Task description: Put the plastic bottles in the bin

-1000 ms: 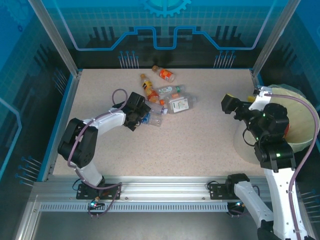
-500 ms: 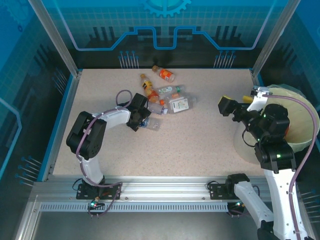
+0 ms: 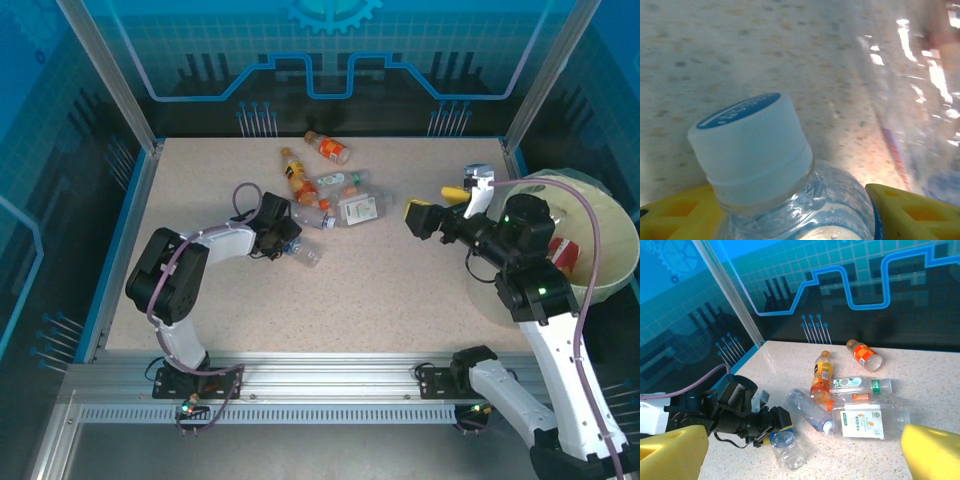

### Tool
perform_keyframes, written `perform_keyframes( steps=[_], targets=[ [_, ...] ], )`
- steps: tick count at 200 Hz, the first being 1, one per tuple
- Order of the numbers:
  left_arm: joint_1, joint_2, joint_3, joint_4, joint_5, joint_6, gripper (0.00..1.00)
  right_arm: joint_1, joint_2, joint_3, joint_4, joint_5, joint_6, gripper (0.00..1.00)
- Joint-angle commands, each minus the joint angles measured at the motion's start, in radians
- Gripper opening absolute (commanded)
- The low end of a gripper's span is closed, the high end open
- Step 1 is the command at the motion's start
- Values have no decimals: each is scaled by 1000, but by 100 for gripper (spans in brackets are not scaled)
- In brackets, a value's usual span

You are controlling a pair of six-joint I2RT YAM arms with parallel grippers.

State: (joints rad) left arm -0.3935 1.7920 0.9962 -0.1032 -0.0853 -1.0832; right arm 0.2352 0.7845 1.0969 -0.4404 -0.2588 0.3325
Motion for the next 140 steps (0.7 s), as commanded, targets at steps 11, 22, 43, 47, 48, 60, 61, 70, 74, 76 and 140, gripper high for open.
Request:
perform_keyframes(
  steps=[11, 22, 43, 47, 48, 60, 61, 70, 74, 76, 140],
  targets=[
    [-6, -85, -44, 206, 89, 88, 48, 42, 16, -10, 29, -24, -42, 100],
    [-9, -116, -56, 221, 93, 95, 47, 47, 23, -12, 28, -21, -45, 100],
    [-14, -183, -87, 289, 129, 103, 46, 57, 34, -20, 33, -23, -48, 100],
    [-16, -195, -94, 307, 137, 105, 46, 60, 38, -21, 34, -28, -51, 100],
    [-16, -200, -97, 313, 140, 106, 46, 61, 38, -21, 36, -30, -51, 100],
    [-25, -241, -113, 369, 163, 120, 46, 65, 52, -18, 35, -49, -58, 100],
    [-26, -243, -113, 373, 166, 122, 46, 66, 53, -17, 34, -50, -59, 100],
    [-39, -271, -116, 402, 173, 138, 46, 71, 68, -9, 26, -61, -62, 100],
    [-46, -282, -115, 412, 173, 150, 46, 73, 77, -5, 22, -68, -63, 100],
    [-51, -289, -114, 414, 173, 161, 45, 75, 82, -1, 19, -70, -64, 100],
    [-150, -437, -62, 522, 184, 388, 44, 149, 218, 75, -60, -144, -119, 100]
  ],
)
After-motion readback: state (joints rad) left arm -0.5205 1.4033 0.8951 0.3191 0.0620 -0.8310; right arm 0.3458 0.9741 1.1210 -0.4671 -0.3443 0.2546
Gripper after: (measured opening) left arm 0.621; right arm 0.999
